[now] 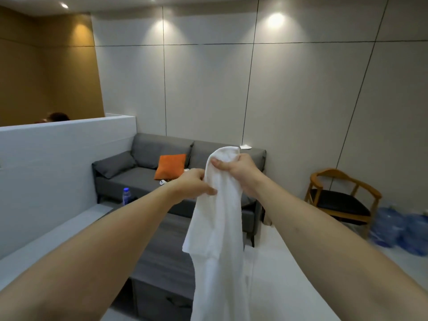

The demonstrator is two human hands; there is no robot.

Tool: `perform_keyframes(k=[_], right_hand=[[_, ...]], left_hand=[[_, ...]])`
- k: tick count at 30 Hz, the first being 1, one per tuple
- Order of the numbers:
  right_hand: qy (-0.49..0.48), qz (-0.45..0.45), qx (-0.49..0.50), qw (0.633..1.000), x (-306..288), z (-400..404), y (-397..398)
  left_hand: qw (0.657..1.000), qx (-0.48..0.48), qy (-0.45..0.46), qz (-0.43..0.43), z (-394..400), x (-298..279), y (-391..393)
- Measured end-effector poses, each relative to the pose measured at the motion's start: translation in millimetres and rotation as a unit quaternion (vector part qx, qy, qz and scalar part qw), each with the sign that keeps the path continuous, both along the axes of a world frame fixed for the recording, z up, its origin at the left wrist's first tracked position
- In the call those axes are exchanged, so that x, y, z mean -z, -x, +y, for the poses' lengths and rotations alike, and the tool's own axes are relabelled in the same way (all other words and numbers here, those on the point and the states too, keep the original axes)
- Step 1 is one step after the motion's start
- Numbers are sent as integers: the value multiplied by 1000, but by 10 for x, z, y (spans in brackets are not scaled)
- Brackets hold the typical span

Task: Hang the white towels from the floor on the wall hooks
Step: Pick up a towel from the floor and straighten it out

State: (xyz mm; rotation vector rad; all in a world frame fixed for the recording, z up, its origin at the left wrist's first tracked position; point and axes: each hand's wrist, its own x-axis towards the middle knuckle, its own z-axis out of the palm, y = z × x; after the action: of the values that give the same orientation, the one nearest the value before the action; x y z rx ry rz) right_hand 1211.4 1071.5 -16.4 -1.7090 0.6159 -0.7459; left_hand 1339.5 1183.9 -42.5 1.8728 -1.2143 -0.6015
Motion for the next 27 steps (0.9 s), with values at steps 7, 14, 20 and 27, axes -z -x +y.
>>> perform_keyframes(k=[7,14,20,27], right_hand=[[-37,-36,-56,997,49,-728,-474],[-46,-58,-114,991,48,-1677,-828],[-36,-58,-160,985,-26,-2330,-1003],[-15,-52,-191,980,-89,-2730,-1426]], left_hand=[[963,-165,-50,-208,-455,98,-534],[896,-311,-87,-304,-843,37,-859],[841,-415,-46,-345,-958,-213,-956],[797,-495,-66,-339,-878,-261,-1084]])
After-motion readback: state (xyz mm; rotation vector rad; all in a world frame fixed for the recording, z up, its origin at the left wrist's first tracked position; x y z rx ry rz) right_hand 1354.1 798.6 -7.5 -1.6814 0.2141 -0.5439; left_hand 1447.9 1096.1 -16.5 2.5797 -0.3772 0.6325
